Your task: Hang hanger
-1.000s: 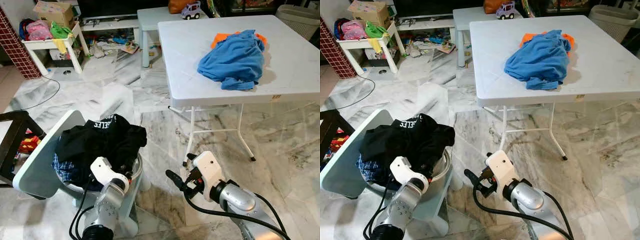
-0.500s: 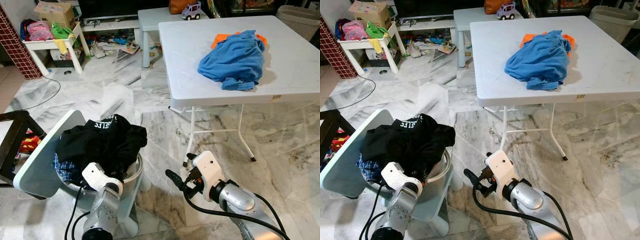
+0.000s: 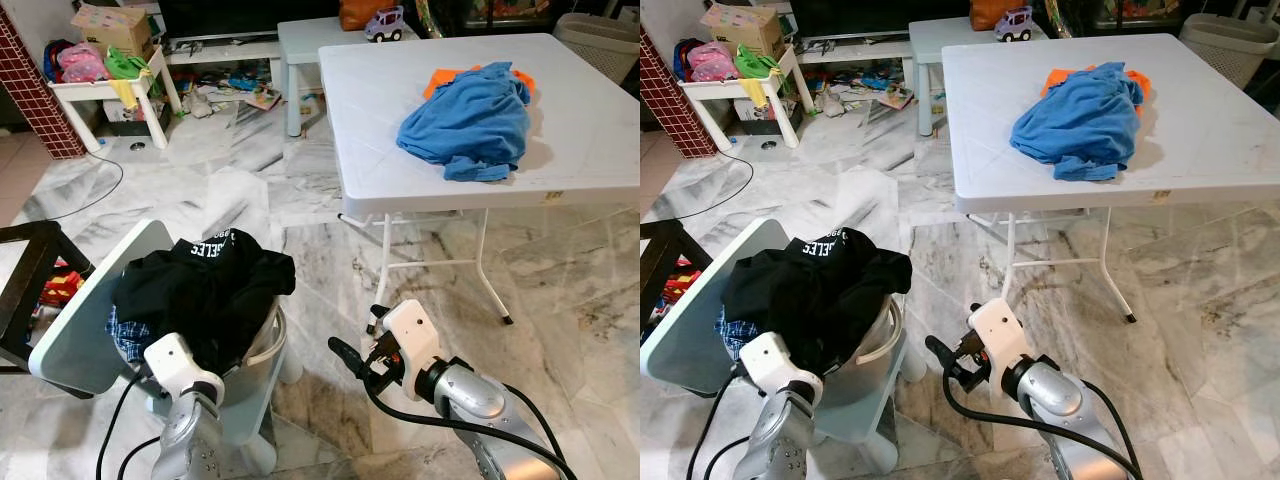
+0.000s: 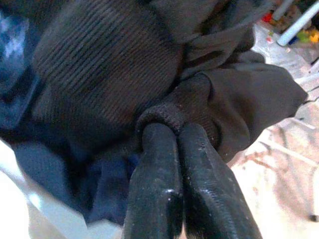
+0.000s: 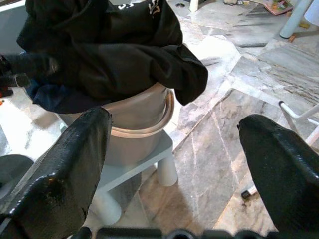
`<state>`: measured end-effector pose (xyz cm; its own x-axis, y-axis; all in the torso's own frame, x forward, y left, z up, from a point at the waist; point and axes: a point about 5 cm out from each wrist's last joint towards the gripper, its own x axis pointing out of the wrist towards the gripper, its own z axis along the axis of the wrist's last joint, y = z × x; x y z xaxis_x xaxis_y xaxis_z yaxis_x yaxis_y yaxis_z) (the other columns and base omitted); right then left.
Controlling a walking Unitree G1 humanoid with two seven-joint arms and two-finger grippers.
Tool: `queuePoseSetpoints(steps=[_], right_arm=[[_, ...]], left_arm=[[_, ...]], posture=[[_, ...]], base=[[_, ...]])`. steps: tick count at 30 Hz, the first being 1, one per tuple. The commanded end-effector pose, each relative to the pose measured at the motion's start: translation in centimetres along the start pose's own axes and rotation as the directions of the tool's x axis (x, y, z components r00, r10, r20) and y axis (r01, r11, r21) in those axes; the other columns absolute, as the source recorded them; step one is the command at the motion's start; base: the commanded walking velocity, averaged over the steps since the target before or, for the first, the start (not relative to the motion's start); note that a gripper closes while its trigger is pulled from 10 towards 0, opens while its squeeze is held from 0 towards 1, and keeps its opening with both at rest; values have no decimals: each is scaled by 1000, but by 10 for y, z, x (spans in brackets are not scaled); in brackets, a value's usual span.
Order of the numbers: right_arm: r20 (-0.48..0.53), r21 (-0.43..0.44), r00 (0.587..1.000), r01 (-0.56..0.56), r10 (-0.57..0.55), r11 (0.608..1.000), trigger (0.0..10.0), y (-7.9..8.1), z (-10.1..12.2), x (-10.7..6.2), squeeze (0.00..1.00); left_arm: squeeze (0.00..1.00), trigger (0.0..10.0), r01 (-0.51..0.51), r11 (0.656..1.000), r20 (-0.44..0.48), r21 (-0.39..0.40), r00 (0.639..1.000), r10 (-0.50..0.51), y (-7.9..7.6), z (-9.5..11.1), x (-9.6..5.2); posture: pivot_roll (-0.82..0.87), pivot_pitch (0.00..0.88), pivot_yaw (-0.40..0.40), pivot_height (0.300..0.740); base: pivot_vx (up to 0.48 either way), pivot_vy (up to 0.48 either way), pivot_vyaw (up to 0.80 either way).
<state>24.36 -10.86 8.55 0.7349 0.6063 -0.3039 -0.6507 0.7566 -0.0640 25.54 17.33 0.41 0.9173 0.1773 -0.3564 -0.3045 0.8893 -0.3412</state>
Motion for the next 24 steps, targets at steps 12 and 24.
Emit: queuePoseSetpoints(steps=[12,24], right_arm=[[13,-7,1000,2,-2,1000,10000,0,1,4,0],[26,-3,1000,9,-9,1000,10000,0,2,10,0]], left_arm=[[0,0,7,923,262,384,958,-117,6,64,-3],[0,0,-29,585,330,811,848,-416,0,140,-9]], posture=[[-147,49,66,740],[-126,25,85,740]], base=[[0,0,0],[0,0,0]])
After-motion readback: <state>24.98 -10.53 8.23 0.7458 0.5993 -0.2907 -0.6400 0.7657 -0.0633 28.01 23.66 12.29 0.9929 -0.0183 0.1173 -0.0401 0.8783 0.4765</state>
